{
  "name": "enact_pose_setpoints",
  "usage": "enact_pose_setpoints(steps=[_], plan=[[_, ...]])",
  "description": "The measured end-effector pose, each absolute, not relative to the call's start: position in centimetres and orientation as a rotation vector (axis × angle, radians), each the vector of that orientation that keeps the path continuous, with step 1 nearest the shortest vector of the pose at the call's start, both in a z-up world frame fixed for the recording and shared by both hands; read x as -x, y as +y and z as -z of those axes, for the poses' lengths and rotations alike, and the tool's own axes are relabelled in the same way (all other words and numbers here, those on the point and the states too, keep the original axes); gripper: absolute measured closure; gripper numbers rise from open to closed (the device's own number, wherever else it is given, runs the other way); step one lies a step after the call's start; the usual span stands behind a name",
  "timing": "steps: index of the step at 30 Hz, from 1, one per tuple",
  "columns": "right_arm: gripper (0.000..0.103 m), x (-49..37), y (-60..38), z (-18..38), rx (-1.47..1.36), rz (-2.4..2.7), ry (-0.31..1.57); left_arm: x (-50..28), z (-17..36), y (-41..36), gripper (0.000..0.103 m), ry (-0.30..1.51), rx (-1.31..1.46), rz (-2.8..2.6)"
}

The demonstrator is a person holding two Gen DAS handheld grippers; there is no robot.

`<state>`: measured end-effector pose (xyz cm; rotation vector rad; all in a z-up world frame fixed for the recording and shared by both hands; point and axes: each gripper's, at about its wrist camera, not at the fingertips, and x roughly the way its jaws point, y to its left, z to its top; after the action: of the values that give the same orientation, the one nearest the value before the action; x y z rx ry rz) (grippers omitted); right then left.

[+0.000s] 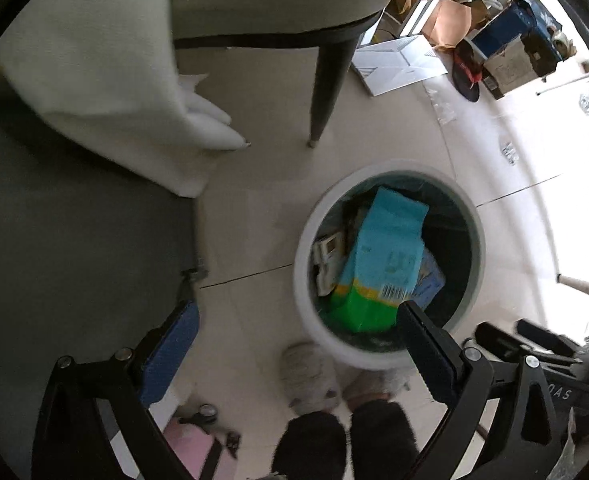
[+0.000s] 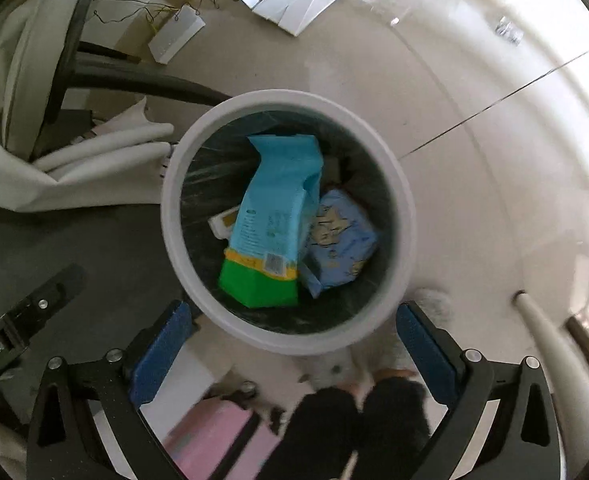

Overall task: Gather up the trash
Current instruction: 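Carry the blister pack and rice bag over the bin and open both grippers, then move both open tools back over the table toward the milk carton and white box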

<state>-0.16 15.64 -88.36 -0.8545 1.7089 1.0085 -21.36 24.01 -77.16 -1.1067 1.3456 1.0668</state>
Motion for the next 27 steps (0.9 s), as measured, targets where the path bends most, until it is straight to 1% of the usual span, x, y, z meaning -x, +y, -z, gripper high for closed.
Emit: enact_pose_setpoints(steps=[4,9,20,27], plan=[[0.0,0.6,15.3,85.0,0.957,-0.973,1.581,21.4,74.3,22.4,0.002,1.361,1.068,-1.096],[0.0,0.7,13.8,80.5,0.972,-0.96,1.521,21.4,70.2,20.7,0.002,1.357,1.037,-1.112],[0.0,1.7,10.8,65.8,0.916,-1.009,1.438,21.2,59.6,16.8,0.002,1.34,1.016,-1.073],[0.0,2.1,8.2,55.9,0.857,-1.035,1.418,21.9,51.0,14.1,0.002,1.304,0.999,-1.062]])
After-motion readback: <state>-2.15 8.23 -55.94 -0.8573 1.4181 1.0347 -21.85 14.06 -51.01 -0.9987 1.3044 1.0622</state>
